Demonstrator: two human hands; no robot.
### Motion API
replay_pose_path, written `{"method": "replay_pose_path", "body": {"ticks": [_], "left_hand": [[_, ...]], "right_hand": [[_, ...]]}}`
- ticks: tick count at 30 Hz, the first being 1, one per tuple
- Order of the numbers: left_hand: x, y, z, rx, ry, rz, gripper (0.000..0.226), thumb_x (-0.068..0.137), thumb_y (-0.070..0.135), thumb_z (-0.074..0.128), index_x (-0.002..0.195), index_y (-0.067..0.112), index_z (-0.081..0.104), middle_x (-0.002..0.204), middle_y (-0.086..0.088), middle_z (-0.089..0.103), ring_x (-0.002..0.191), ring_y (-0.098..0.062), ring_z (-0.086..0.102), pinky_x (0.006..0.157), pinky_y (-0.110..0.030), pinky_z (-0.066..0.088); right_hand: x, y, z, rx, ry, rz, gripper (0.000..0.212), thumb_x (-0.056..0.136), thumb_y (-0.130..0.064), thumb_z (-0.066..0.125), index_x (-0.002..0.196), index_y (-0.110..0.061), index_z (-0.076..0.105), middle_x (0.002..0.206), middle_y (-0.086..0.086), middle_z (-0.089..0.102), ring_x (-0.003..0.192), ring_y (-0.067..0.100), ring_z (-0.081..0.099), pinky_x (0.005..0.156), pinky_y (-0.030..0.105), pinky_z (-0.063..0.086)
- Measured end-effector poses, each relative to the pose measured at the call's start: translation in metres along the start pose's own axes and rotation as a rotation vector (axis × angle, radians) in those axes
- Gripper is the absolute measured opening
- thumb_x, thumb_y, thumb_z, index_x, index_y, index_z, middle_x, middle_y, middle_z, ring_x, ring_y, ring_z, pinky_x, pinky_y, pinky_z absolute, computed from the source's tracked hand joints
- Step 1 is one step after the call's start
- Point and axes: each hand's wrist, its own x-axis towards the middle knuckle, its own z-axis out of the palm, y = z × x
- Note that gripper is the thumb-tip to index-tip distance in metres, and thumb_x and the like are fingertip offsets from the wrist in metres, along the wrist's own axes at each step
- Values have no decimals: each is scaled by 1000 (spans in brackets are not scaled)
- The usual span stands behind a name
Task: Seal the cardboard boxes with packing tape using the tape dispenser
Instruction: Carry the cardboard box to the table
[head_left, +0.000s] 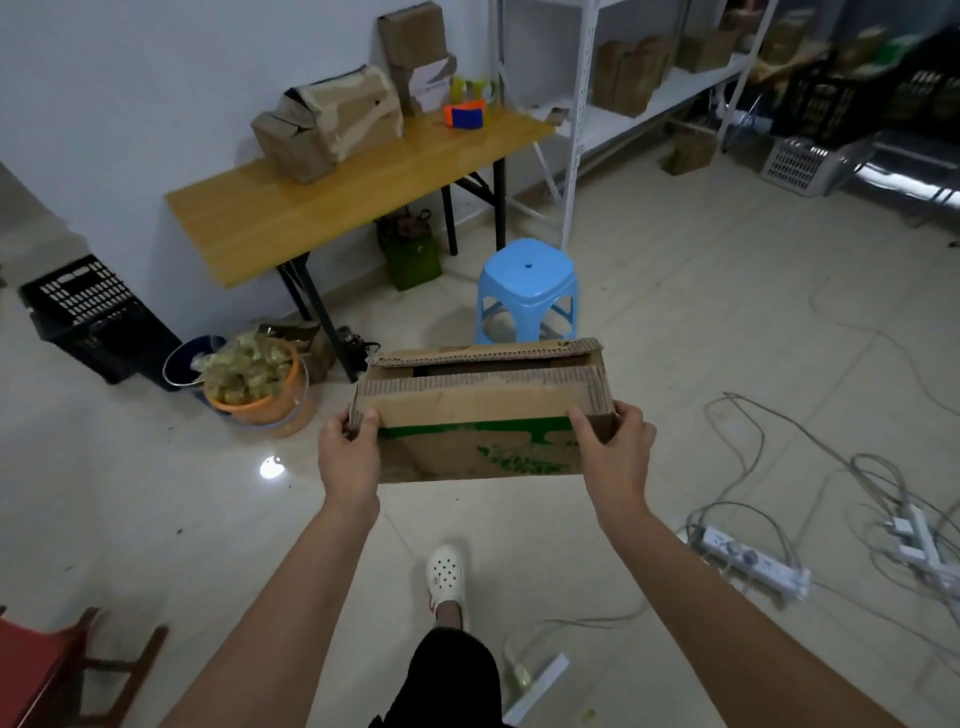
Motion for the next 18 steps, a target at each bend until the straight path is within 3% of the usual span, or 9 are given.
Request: {"method": "replay_pose_path", "body": {"ticks": [4, 9, 12, 18], "left_hand": [[96, 24, 27, -34, -34, 15, 15, 100, 29, 57, 115, 26, 55, 118, 1, 57, 110, -17, 54, 90, -31, 45], [218, 66, 46, 12, -67, 9, 38, 99, 32, 57, 135, 20, 53, 128, 1, 52, 116, -16, 50, 92, -32, 46], [280, 86, 58, 13, -109, 4, 42, 100, 34, 55, 138, 17, 51, 135, -4, 51, 122, -22, 51, 104, -41, 46], [368, 110, 81, -20, -80, -7, 37, 100, 32, 56, 134, 18, 53, 131, -4, 55, 121, -24, 53, 102, -46, 48]], "right_hand": [[66, -32, 70, 0, 31, -6, 56, 88, -40, 67, 130, -12, 44, 116, -1, 33, 97, 14, 49, 84, 25, 44], [137, -86, 157, 9, 59, 13, 57, 88, -40, 67, 132, -13, 43, 118, -1, 34, 101, 15, 50, 86, 26, 44], [173, -113, 196, 35, 61, 14, 57, 88, -41, 67, 132, -14, 43, 119, -2, 34, 102, 14, 51, 87, 25, 44], [244, -146, 260, 8, 30, 4, 60, 87, -43, 67, 133, -12, 43, 125, 4, 36, 111, 20, 50, 99, 38, 48]]}}
